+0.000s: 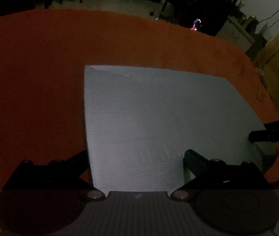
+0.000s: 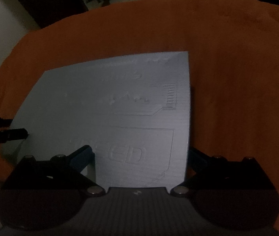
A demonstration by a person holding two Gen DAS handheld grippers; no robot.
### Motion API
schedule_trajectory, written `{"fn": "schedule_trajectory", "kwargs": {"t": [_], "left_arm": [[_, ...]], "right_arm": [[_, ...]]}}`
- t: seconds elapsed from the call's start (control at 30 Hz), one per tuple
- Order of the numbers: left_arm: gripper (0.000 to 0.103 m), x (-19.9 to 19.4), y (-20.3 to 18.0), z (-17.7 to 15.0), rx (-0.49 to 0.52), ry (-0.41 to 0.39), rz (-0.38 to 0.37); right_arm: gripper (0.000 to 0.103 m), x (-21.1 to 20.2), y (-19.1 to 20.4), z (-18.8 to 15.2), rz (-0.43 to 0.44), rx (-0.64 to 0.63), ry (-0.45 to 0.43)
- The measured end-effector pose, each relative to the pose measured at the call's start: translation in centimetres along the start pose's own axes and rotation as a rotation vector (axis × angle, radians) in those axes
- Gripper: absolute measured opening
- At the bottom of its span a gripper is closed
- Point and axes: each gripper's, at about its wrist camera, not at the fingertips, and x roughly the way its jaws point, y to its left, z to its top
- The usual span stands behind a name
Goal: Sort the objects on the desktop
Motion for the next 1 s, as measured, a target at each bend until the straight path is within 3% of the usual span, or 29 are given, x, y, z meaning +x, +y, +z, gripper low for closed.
{"fn": "schedule_trajectory", "kwargs": {"t": [0.7,1.0], "left_arm": [[0.102,-7.3,-4.6,3.2,-0.082,-0.094,0.012],[0.102,-13.1,-6.8,-0.4,-0.097,-0.11,0.034]], "right_arm": [[0.103,-11.8,4.8,-2.3,-0.006,-0.058,-0.126],[0.103,-15.6,7.6,-4.9,0.005,-0.075,-0.119]]}}
